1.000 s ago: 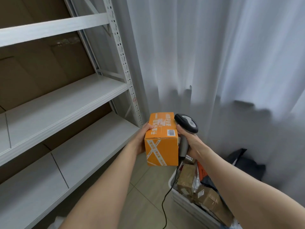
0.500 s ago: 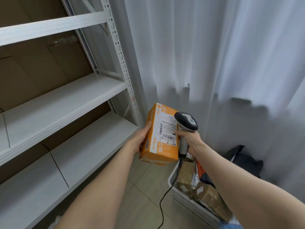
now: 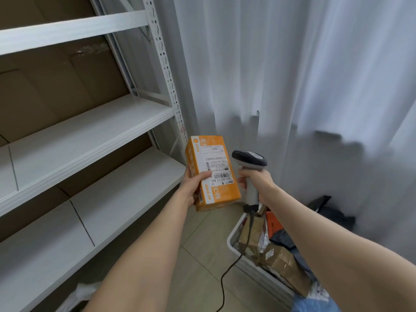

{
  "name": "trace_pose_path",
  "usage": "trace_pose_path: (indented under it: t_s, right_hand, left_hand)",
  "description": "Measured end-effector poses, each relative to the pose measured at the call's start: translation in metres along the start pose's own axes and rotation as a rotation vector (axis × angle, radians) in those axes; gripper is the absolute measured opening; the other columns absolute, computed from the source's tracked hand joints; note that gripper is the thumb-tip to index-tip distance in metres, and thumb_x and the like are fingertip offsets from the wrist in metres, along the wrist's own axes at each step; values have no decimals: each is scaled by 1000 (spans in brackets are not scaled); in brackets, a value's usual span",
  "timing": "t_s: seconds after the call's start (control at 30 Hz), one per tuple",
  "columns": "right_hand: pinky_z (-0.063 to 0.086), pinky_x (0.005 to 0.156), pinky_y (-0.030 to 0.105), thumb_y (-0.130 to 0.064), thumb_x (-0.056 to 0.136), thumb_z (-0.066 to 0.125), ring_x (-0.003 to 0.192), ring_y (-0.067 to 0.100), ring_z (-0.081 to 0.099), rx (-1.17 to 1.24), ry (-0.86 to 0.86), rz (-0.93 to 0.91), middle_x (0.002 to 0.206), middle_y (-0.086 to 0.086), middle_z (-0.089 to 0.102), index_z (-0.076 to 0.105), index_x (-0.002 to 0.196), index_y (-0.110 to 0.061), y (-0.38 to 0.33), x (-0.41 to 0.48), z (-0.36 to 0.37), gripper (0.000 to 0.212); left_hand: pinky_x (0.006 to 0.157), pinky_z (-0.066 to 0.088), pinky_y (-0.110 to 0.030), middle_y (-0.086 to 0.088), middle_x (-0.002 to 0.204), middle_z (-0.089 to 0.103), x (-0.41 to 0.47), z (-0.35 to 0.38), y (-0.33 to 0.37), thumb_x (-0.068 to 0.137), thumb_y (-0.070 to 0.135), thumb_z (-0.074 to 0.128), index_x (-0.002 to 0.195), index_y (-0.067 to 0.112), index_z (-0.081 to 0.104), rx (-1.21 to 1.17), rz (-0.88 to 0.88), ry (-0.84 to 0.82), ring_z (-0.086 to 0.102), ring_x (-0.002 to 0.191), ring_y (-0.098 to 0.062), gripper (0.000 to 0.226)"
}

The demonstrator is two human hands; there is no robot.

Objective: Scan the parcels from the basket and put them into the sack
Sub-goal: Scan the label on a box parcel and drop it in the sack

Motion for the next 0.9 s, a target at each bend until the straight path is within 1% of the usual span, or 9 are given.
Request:
trace_pose_path:
  t_s: [0.07, 0.13, 0.17, 0.23, 0.3, 0.5, 0.67, 0.8, 0.9]
  right_hand:
    - [48, 49, 27, -5, 87, 63, 54, 18, 55, -108, -67, 13, 68, 12, 62, 62, 88, -3, 1, -8, 6, 3]
    - [47, 45, 25, -4, 86, 63, 49, 17, 54, -197, -121, 21, 62, 10, 61, 62, 88, -2, 3, -15, 14, 3]
    - [46, 45, 24, -4, 86, 62, 48, 17, 53, -236, -142, 23, 59, 9, 61, 61, 88, -2, 5, -19, 18, 4]
    - [47, 44, 24, -5, 86, 62, 47, 16, 53, -304, -169, 31, 55, 7, 62, 61, 90, -4, 8, -25, 28, 5]
    - [47, 43, 24, -6, 86, 62, 45, 15, 53, -339, -179, 48, 52, 5, 63, 60, 93, -5, 14, -29, 37, 7]
    - [47, 47, 25, -8, 84, 64, 47, 15, 55, -393, -214, 55, 57, 6, 62, 60, 90, -7, 26, -43, 70, 8]
    - [47, 47, 25, -7, 83, 64, 47, 15, 54, -404, -201, 56, 61, 8, 61, 62, 90, -6, 36, -52, 92, 8]
    - [46, 47, 24, -6, 83, 63, 48, 16, 52, -411, -207, 64, 60, 8, 59, 61, 86, -5, 43, -64, 107, 3]
    - [44, 48, 27, -3, 84, 61, 46, 17, 50, -340, -206, 73, 58, 11, 58, 60, 81, -4, 51, -76, 116, 3]
  left_hand:
    - [72, 59, -41, 0, 106, 67, -2, -10, 1, 77, 18, 78, 136, 35, 37, -36, 26, 36, 69, 91, -23, 74]
    - [71, 59, -40, 3, 101, 66, -3, -23, 1, 78, 19, 77, 141, 39, 32, -49, 45, 70, 69, 90, -22, 79]
    - [73, 59, -42, 4, 101, 66, -4, -30, 2, 79, 19, 76, 143, 38, 30, -58, 55, 87, 69, 91, -22, 81]
    - [79, 58, -46, 2, 106, 65, -5, -45, 4, 80, 19, 75, 144, 38, 29, -74, 75, 123, 69, 94, -23, 81]
    - [81, 57, -48, 0, 113, 63, -6, -59, 4, 81, 19, 75, 143, 37, 29, -88, 91, 157, 68, 95, -24, 80]
    - [84, 56, -48, -2, 121, 63, -10, -97, 1, 79, 20, 76, 144, 36, 31, -99, 111, 232, 67, 98, -23, 80]
    - [81, 57, -46, -3, 123, 62, -13, -119, -4, 80, 20, 76, 146, 36, 29, -97, 104, 238, 67, 98, -23, 82]
    - [76, 58, -42, -2, 122, 62, -27, -135, -8, 81, 20, 75, 144, 35, 32, -102, 119, 251, 67, 94, -21, 77]
    - [82, 57, -46, -2, 123, 62, -46, -150, -12, 81, 21, 74, 143, 33, 34, -110, 125, 271, 66, 99, -23, 75]
Point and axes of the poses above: each hand's wrist, its own x-axis towards the middle knuckle, its own z-axis out of the palm, y = z × x, the point moved 7 cm from there along x, towards the middle knuckle
